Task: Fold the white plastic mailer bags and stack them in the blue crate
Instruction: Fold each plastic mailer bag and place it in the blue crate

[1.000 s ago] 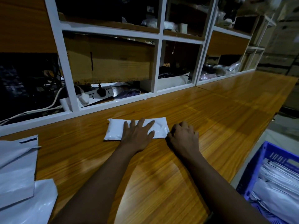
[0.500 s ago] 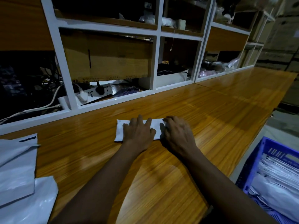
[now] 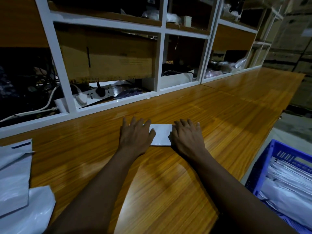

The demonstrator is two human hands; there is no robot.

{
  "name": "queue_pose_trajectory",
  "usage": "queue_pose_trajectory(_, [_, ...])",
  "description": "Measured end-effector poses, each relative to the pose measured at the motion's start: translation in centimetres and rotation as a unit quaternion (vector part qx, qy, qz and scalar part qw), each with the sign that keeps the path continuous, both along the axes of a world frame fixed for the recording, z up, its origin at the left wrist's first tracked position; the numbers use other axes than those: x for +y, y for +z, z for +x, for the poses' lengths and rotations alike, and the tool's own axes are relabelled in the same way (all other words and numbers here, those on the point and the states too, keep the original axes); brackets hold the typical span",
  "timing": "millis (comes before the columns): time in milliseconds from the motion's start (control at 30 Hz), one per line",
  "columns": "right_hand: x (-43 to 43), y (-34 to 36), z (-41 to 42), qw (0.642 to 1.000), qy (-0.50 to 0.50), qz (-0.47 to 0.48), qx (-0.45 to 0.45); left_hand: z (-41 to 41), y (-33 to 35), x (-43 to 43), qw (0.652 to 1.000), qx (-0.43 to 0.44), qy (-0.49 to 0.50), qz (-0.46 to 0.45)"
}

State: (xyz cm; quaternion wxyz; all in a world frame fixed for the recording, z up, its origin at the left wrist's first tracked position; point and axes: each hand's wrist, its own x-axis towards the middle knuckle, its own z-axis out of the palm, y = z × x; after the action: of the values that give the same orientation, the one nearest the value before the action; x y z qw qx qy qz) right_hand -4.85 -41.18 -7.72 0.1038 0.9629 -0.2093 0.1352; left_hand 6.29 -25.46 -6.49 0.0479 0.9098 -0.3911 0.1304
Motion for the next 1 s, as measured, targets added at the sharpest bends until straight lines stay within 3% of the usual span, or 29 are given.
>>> queue_pose_trajectory(67, [0.5,0.2,0.3,0.999,0.044,-0.022,0.001,-1.1,0.2,-0.9,0.999,-0.028,-0.030,0.001])
queue_pose_trajectory(200, [1.6,0.2,0.9,0.992,0.092,0.066,-0.053,-1.6,-0.2,-1.9,0.997,-0.038,-0.050,0.043])
queue_pose_trajectory(333, [1.4,-0.2,0.9,0.990,0.110,0.080,-0.050,-1.5,-0.5,-2.2,0.993,-0.045,-0.079,0.076])
queue_pose_trajectory(600, [0.7,-1.3,1.3,0.991,0.128,-0.017,-0.037,-1.2,-0.8,-2.2,0.990,-0.027,-0.097,0.101])
queue_pose_trajectory(1000, [0.0,-2.3,1.6,0.986,0.153,-0.027,-0.067,-1.1,-0.3,-2.2,0.989,0.038,-0.096,0.108])
